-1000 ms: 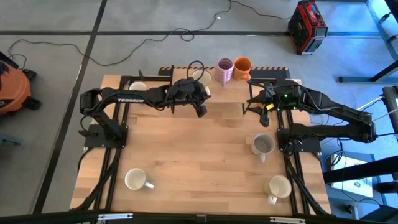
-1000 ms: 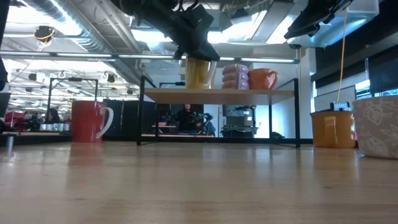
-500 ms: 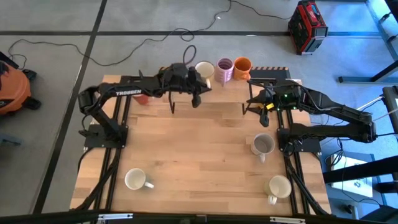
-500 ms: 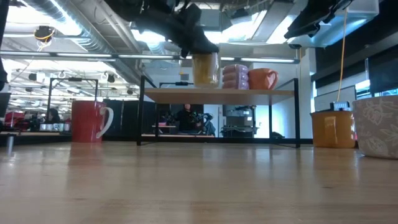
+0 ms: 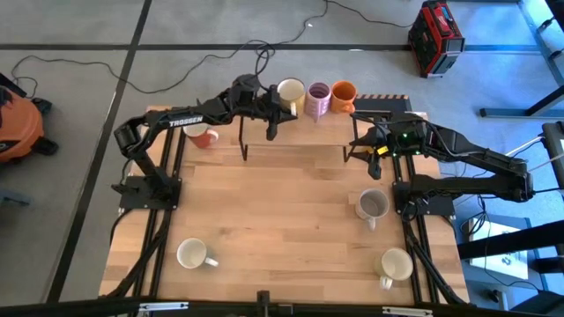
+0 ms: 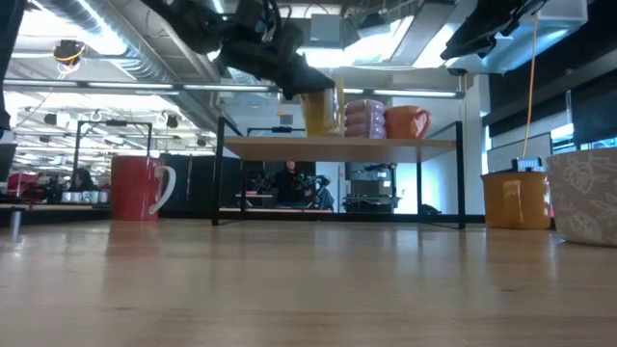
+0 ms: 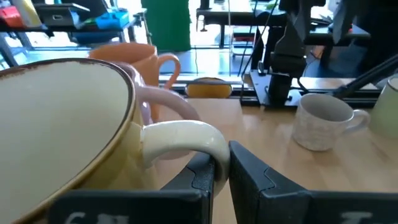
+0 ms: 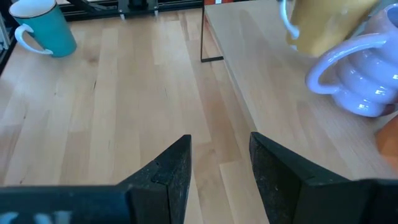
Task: Place coffee mugs
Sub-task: Put the brown mug on the shelf
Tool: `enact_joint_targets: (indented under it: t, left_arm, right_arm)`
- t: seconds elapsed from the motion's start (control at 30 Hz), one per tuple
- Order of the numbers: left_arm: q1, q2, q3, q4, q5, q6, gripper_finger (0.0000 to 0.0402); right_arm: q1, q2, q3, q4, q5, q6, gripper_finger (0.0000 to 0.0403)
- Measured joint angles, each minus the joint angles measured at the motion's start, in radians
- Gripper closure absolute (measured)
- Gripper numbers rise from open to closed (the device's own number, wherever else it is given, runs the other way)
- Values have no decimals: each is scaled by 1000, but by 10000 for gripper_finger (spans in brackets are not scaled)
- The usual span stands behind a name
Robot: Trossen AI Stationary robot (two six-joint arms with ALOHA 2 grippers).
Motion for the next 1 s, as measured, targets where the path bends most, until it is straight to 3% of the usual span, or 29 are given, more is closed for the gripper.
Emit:
enact_joint_targets:
  t: [1.0]
  left_arm:
    - [65,59,0,16,94,61,379]
  right_arm:
    - [0,0,0,1,27,76,251]
